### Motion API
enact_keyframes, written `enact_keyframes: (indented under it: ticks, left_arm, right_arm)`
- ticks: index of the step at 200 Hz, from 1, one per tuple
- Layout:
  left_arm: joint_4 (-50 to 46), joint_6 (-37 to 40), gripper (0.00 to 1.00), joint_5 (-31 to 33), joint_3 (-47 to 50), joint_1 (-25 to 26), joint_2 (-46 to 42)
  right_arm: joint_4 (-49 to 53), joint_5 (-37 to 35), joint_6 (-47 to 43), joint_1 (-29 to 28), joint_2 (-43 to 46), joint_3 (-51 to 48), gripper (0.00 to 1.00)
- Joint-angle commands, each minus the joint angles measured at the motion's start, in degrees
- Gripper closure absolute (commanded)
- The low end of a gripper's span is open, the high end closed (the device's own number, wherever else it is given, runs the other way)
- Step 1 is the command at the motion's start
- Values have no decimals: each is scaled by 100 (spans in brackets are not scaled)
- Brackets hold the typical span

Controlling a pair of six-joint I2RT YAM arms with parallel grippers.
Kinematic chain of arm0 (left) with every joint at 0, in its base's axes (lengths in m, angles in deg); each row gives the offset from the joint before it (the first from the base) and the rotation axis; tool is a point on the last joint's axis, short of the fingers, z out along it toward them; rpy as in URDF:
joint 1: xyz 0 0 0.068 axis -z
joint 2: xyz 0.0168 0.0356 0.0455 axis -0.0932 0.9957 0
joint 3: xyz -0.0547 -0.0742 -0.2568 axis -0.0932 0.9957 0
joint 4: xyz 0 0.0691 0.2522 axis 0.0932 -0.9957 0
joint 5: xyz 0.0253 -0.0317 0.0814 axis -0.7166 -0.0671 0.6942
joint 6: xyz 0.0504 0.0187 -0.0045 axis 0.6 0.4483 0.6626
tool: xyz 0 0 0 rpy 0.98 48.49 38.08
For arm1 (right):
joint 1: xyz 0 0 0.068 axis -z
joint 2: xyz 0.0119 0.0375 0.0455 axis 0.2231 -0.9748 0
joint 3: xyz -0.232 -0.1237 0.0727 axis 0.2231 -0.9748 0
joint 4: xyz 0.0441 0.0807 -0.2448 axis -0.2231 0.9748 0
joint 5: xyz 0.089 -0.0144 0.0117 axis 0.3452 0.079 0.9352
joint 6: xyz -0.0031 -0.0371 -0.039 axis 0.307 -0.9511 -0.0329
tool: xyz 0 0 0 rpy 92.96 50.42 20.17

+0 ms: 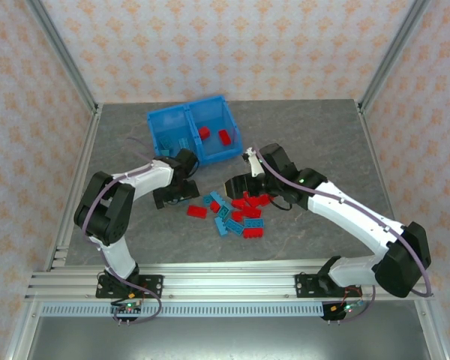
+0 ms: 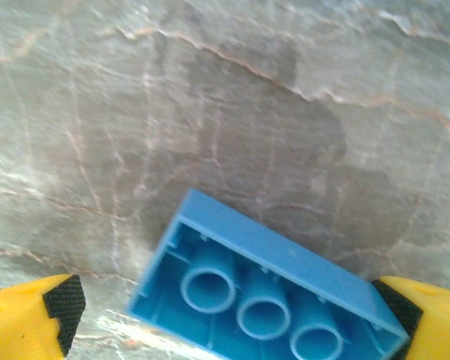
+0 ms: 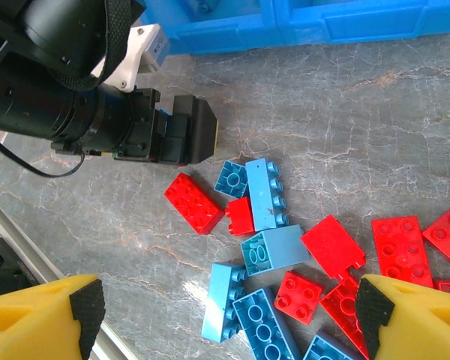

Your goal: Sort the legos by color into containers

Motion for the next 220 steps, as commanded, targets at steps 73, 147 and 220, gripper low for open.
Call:
enact_keyframes:
  ticks: [73,147,220]
  left_arm:
    - [206,312,31,-429,42,-290,126]
    - [146,-13,43,-295,167,-276,-793]
    - [104,408,45,1925,-1883,-345,-617]
  right_arm:
    - [-56,-190,78,-16,107,31,12]
    - [-86,-130,117,-16,3,156,12]
    - [-365,-71,288,-16,32,141,12]
